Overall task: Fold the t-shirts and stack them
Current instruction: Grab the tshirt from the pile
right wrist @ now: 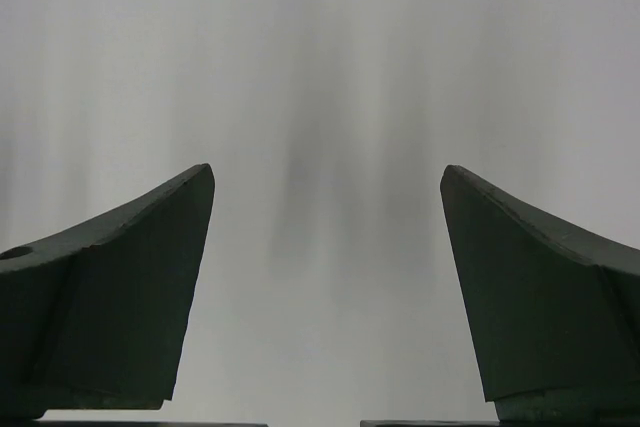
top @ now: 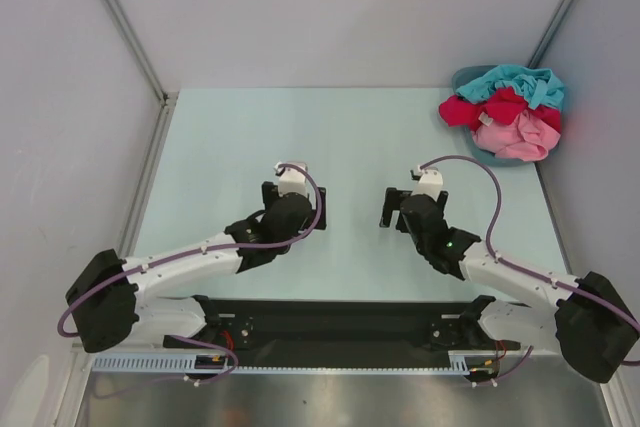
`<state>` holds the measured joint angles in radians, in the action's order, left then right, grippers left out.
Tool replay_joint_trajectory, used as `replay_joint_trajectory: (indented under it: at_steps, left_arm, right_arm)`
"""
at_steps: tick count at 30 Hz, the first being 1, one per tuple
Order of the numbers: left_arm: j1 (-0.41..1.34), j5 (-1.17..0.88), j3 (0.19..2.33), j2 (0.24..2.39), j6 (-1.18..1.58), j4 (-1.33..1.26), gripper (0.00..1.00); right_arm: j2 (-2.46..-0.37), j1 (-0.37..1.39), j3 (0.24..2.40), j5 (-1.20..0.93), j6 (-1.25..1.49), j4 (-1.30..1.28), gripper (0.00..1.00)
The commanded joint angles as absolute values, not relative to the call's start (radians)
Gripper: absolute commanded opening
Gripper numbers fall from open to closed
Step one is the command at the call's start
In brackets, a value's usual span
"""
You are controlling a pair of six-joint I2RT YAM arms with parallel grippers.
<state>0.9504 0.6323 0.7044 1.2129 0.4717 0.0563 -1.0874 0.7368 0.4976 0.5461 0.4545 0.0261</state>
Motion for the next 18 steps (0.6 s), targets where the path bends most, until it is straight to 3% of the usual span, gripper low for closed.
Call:
replay_joint_trajectory:
  at_steps: [1, 18]
  left_arm:
    - [0.95, 0.626, 0.721, 1.2, 0.514, 0.081, 0.97]
    - [0.95, 0.584, 0.669, 1.132, 0.54, 0.069, 0.96]
  right_arm:
    - [-1.081, 0.727, 0.561, 0.58, 0.479, 0.006, 1.0]
    - [-1.015, 0.712, 0.56, 0.557, 0.423, 0.037, 1.0]
